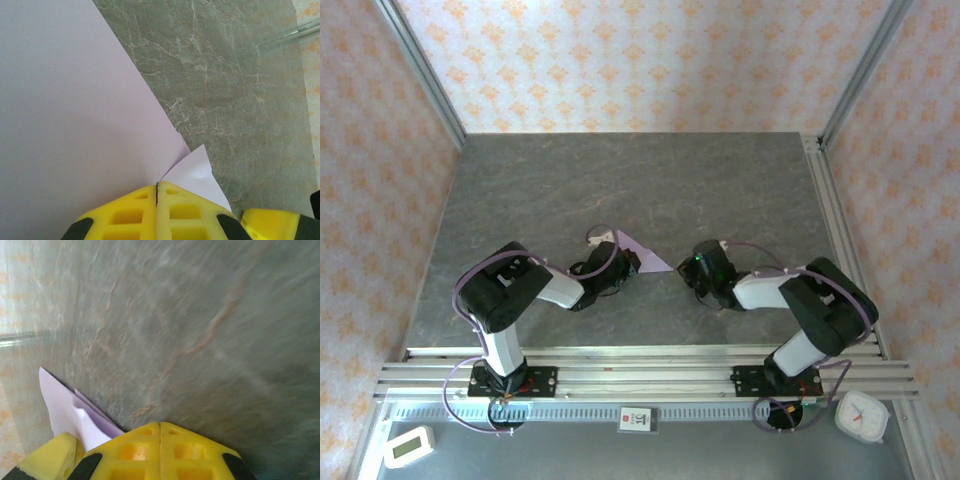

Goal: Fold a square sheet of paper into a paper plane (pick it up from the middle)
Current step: Third fold the triangle at the center of the table.

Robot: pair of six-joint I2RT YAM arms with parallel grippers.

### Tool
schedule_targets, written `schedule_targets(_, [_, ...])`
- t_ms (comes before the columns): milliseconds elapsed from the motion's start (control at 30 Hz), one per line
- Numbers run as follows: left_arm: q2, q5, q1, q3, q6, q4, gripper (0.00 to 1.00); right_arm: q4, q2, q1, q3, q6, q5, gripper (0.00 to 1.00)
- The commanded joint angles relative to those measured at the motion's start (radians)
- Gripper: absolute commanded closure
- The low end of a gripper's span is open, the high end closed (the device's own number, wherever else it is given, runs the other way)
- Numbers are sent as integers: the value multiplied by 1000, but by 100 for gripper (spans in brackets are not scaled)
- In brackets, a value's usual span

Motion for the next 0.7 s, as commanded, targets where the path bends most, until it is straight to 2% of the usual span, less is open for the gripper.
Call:
schedule_targets(0, [57,16,0,-61,-13,-173,100,-158,-31,-88,-82,-44,59,100])
schedule_targets(167, [47,38,-1,-82,-36,-152,100,-151,-161,-95,-36,-190,-46,100])
schedule_targets(267, [34,46,0,-96,-51,-141,100,-167,-170,-77,31,-254,-100,100])
schedule_targets(400, [17,47,-2,-102,-59,-145,100,-160,-80,-25,143,-300,-159,100])
schedule_targets(667, [7,38,-2,-82,-62,-171,100,-91,196,92,314,-297,-195,100])
